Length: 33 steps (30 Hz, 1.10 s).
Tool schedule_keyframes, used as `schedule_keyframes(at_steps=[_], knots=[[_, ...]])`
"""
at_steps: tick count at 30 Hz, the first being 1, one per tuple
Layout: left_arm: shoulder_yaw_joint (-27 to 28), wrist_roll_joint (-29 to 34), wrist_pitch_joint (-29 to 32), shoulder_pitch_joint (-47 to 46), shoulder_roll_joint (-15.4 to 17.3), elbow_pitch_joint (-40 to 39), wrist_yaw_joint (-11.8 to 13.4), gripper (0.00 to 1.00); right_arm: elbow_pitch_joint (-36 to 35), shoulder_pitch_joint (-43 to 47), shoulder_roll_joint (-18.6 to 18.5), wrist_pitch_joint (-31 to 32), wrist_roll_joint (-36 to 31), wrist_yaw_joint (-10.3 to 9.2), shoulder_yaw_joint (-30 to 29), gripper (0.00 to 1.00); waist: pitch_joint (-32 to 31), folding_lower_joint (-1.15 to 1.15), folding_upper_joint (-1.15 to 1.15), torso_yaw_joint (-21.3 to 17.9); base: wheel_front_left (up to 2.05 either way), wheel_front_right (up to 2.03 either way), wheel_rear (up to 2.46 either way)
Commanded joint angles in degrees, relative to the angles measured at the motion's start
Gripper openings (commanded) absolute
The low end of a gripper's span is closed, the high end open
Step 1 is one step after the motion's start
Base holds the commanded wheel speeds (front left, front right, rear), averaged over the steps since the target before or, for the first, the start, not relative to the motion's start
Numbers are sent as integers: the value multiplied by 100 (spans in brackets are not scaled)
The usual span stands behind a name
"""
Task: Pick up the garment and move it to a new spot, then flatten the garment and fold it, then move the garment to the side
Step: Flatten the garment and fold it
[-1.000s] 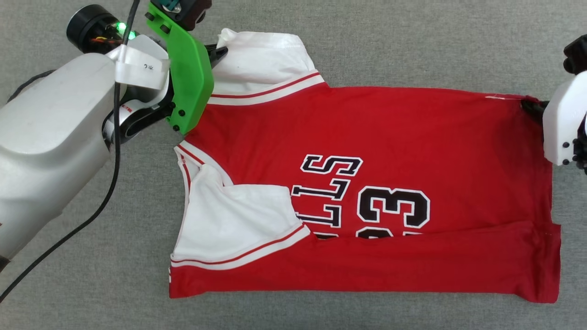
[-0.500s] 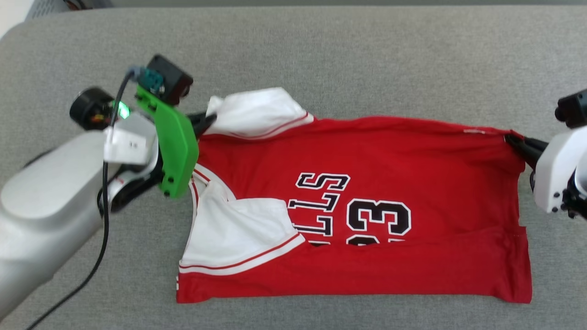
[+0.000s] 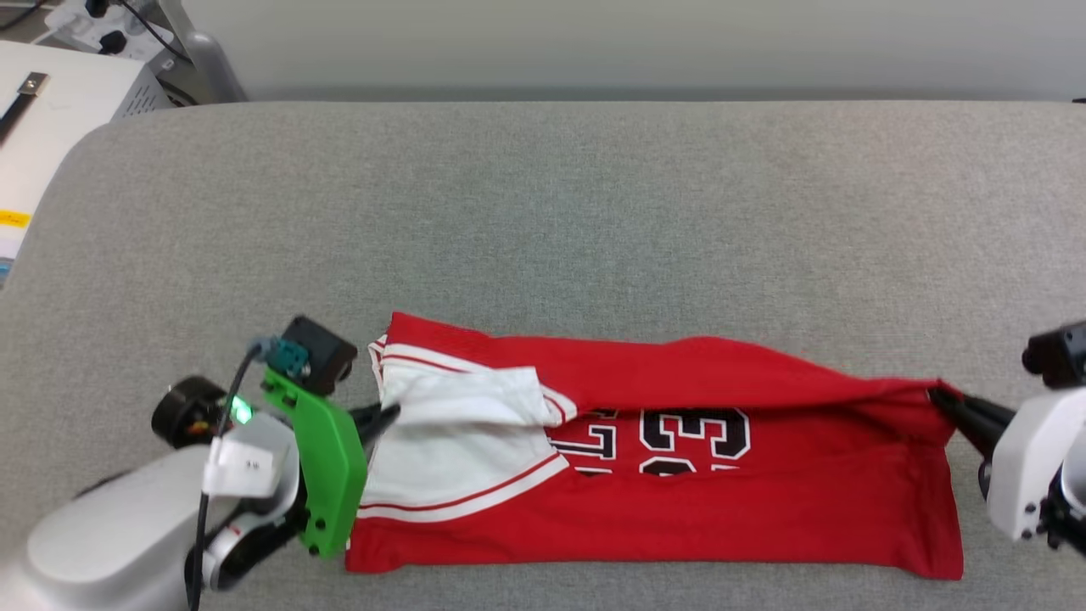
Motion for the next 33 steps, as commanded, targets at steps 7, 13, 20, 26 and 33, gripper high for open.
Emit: schedule_keyframes(at_steps=[7, 13, 20, 26, 33], knots=[[-50, -160, -196, 737, 36, -16, 190, 0, -189, 871, 273, 132, -11, -3, -263, 0, -33, 1, 0, -38, 0, 0, 0], [-56, -295, -372, 1000, -165, 330, 182, 0, 48, 1039, 569, 271, 44, -3, -328, 0, 44, 1, 0, -65, 0, 0, 0], [112, -194, -931, 1124, -281, 604, 402, 100, -14, 1061, 619, 57, 52, -3, -423, 100, -151, 1, 0, -30, 0, 0, 0], [417, -35, -1752, 1296, -254, 432, 926, 100, -716, 1206, 347, 118, 463, -3, -847, 100, -341, 1, 0, 15, 0, 0, 0], [894, 269, -2515, 1494, -299, 181, 1719, 100, -1235, 1413, 18, 455, 830, -3, -1680, 100, -382, 1, 0, 89, 0, 0, 0]])
